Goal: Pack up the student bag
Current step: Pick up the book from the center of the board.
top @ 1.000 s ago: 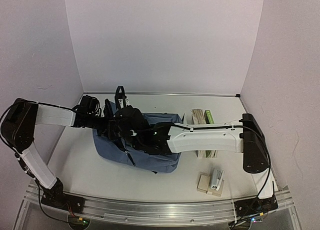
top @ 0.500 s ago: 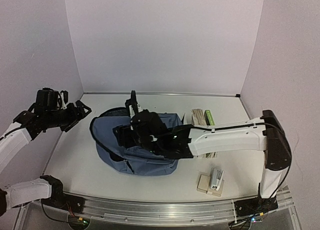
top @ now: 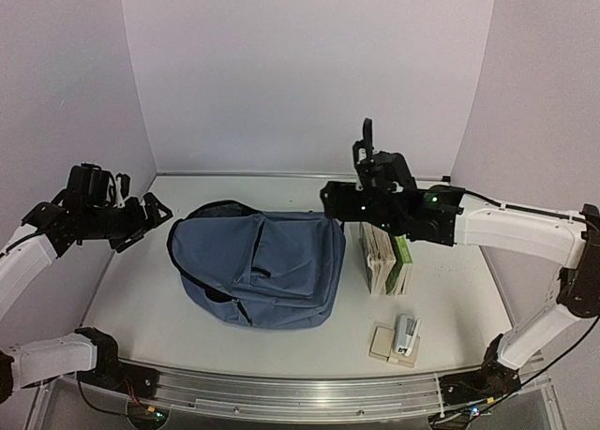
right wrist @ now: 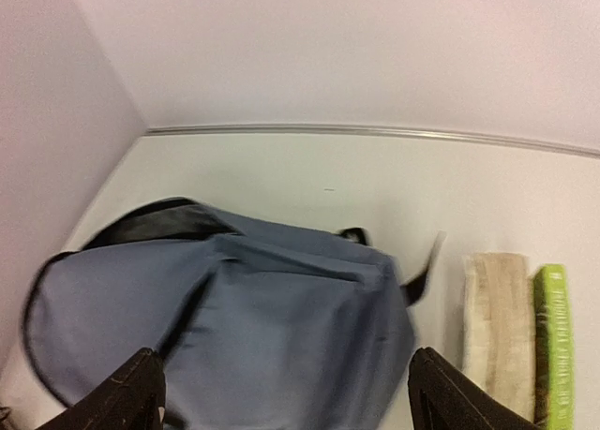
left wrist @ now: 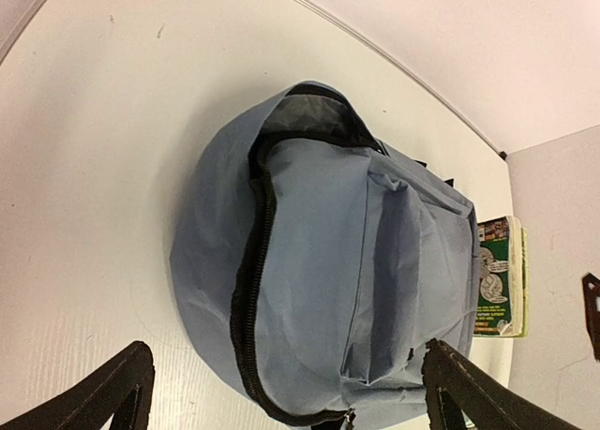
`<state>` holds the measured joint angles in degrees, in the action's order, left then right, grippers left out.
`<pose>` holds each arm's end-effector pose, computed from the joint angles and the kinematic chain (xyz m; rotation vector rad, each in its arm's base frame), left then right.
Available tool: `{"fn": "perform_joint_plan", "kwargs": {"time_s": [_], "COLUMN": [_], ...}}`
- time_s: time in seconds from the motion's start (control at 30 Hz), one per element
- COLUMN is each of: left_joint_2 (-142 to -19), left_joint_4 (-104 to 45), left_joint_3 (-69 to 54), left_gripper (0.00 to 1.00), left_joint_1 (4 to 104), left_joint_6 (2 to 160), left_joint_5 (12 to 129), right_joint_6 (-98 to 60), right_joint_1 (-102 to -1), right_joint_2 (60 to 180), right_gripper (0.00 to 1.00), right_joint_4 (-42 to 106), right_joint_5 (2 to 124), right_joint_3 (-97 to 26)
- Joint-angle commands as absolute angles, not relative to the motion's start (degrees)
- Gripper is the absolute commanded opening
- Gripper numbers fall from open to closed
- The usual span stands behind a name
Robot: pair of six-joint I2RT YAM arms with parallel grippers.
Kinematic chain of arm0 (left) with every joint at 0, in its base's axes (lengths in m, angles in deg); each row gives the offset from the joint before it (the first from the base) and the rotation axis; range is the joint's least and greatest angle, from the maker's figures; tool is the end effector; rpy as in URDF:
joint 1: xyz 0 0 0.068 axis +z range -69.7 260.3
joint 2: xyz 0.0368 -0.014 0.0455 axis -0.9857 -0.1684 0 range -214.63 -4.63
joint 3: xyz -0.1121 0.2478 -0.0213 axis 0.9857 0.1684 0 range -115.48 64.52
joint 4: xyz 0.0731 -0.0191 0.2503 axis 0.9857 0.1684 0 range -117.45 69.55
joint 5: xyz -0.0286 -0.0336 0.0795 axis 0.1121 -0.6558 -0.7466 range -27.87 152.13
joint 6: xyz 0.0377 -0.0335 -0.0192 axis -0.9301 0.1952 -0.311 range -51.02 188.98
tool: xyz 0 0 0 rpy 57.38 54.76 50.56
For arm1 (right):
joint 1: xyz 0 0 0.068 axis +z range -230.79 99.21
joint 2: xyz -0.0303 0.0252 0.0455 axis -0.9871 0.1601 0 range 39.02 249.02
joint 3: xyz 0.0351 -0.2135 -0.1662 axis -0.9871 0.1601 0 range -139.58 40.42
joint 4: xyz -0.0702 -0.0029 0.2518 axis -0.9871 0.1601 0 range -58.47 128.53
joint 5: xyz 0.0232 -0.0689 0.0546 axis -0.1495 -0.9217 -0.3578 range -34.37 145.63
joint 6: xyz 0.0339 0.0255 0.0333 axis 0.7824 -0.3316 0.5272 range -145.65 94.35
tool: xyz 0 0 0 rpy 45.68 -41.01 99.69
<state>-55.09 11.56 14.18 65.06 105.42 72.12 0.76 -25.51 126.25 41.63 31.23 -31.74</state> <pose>0.1737 -0.0536 0.3077 -0.3331 2.3077 -0.6660 0.2147 0.2841 0.3262 -0.2308 1.9896 0.4995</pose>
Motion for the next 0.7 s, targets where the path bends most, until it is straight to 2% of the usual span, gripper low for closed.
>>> {"fn": "perform_joint_plan", "kwargs": {"time_s": [0.0,0.33,0.67], "left_joint_2": [-55.5,-55.69,-57.67], "left_joint_4": [5.02,3.36,1.92], "left_joint_3": [14.64,16.08,16.15], "left_gripper": [1.0,1.0,1.0], "left_joint_1": [65.34,65.33,65.35], "left_joint_6": [105.93,106.68,106.85], "left_joint_5": [77.52,78.22,78.91], "right_joint_6": [0.42,-2.23,-4.17], "right_joint_1": [-35.17,-50.12,-53.61], "right_joint_2": [123.17,122.27,124.28], "right_gripper": [0.84,0.8,0.66], "right_joint_4": [48.45,48.45,47.66], "right_joint_5": [33.94,44.09,47.08], "right_joint_3": [-27.18,-20.07,-18.74]}}
